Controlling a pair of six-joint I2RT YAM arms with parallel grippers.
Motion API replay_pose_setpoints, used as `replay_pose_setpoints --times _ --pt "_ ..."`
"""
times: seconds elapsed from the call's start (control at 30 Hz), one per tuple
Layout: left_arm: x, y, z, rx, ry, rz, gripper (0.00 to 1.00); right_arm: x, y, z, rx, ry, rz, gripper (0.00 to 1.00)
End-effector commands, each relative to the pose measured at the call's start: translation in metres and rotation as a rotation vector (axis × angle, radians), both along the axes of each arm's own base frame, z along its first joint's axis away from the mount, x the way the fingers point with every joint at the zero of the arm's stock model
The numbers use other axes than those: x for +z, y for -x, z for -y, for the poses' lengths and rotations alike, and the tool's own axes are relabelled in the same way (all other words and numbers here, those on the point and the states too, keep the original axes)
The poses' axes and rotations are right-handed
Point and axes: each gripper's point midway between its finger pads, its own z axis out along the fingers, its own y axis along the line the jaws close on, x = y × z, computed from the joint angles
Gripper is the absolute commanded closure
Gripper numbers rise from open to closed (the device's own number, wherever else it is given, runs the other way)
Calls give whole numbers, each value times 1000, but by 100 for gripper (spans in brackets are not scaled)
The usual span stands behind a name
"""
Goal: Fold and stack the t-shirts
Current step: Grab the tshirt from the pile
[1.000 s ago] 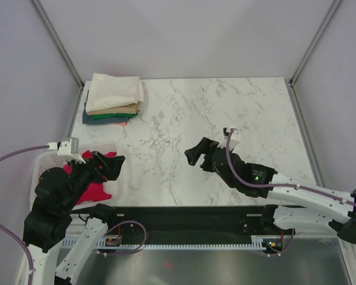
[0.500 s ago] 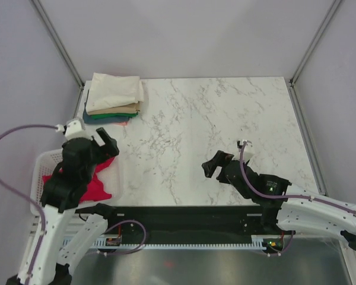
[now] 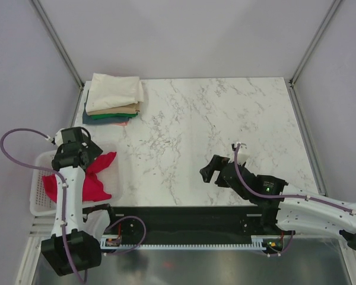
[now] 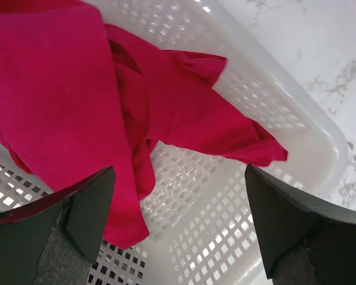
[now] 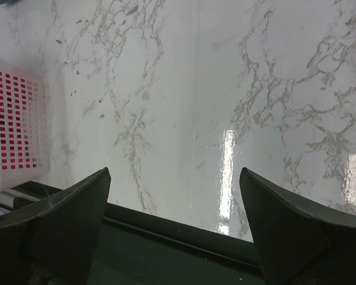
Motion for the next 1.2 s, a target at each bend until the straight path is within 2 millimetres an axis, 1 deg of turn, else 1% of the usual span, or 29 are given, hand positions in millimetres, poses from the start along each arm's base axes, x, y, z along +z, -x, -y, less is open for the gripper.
replay_pose_setpoints --times 0.0,0.03,0.13,0.2,0.23,0.27,0.3,0.33,0.4,0.43,0.47,0.5,0.53,0.6,0.67,0.7,0.73,0.8,0.83,0.87,0.9,0.93,0.97,1.0,1.03,1.07,1.1,1.13,1.17 --pt "-20 -5 -13 134 88 49 3 -2 3 0 22 -1 5 2" --pt "-27 -3 -19 193 119 55 4 -3 3 0 25 6 3 2" --pt "-60 4 -24 301 199 16 7 -6 5 -1 45 25 0 2" --pt "-70 2 -27 337 217 17 7 -6 5 -1 56 36 2 2" --pt "-76 5 -28 367 226 14 11 -7 6 0 61 46 -2 2" --pt "-78 4 -29 377 225 18 18 -8 7 1 64 52 -4 2" --pt "-76 1 -33 384 215 44 31 -6 7 3 61 52 -1 2" --pt "-75 -1 -33 379 210 54 49 -8 8 5 59 61 -4 2" --pt "-66 -5 -36 374 195 92 60 -8 8 9 54 63 0 2" --pt "-63 -7 -37 363 191 101 78 -9 8 12 46 66 2 2" --pt "-52 -10 -38 347 180 127 91 -8 9 13 43 61 3 2" --pt "-43 -13 -37 330 178 150 97 -9 9 14 44 57 4 2" --pt "-18 -14 -38 308 147 216 98 -8 9 15 40 55 4 2" --pt "15 -14 -38 269 103 300 98 -6 9 14 40 49 5 2" --pt "70 -4 -40 250 7 430 98 -4 9 14 39 47 7 2" --pt "86 0 -37 247 -9 456 98 -3 8 14 35 45 9 2" --pt "114 6 -34 255 -24 499 98 -1 8 13 34 43 11 2" --pt "145 10 -28 246 -25 579 98 8 5 12 29 32 26 2" --pt "176 13 -23 245 -21 653 98 10 5 13 27 37 29 2" --pt "180 10 -20 236 5 639 98 15 3 14 24 40 43 2" --pt "191 4 -9 189 51 670 98 29 -2 16 3 31 71 2" --pt "203 -1 -1 180 108 715 98 34 -4 21 -17 45 83 2" --pt "223 -7 6 147 142 787 98 43 -6 24 -26 43 106 2" --pt "238 -16 26 75 246 866 98 61 -10 25 -44 21 135 2" --pt "238 -26 37 26 311 901 98 70 -15 31 -77 25 163 2" --pt "249 -33 60 -88 406 952 98 90 -18 34 -88 5 196 2" --pt "281 -42 71 -182 428 1074 98 100 -20 37 -104 3 215 2" --pt "303 -42 83 -244 458 1125 98 108 -22 45 -128 20 231 2" --pt "322 -45 94 -309 462 1155 98 128 -23 51 -151 -3 258 2"
